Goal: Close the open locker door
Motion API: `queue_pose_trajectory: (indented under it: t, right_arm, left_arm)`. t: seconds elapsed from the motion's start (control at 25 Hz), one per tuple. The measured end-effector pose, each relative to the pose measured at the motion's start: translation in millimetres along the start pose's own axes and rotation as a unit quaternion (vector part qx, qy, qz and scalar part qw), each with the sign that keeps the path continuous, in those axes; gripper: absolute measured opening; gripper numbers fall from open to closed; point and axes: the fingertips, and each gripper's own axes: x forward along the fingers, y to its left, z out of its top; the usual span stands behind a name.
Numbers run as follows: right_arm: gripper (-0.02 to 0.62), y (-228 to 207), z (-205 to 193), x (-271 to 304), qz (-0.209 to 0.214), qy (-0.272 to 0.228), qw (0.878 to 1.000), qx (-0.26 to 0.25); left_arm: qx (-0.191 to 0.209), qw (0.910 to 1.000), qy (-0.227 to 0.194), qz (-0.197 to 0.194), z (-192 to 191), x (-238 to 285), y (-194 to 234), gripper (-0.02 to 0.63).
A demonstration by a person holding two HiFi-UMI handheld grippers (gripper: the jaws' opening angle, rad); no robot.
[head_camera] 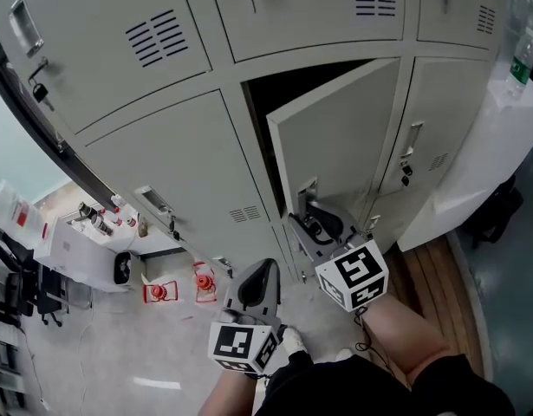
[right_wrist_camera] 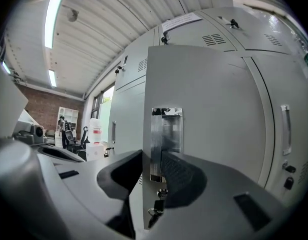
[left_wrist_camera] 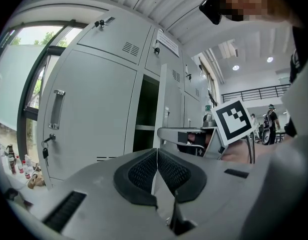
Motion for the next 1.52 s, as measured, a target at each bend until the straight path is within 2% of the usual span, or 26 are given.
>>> queue_pose_trajectory:
  t: [1.08,1.52]
  right_arm:
    - [0.146,-27.9,5.0,88.1,-0.055,-0.004,0.998,-0.003]
    - [0.143,-30.4,5.2,93.6,-0.038,-0.011,0.999,-0.003]
  left_arm:
    - [-0.004,0.9996,0.019,-0.022,-5.7,25.8,58.4,0.018]
    - [0.001,0.9988,0.027,-0.04,-8.6,42.4,65.2,0.018]
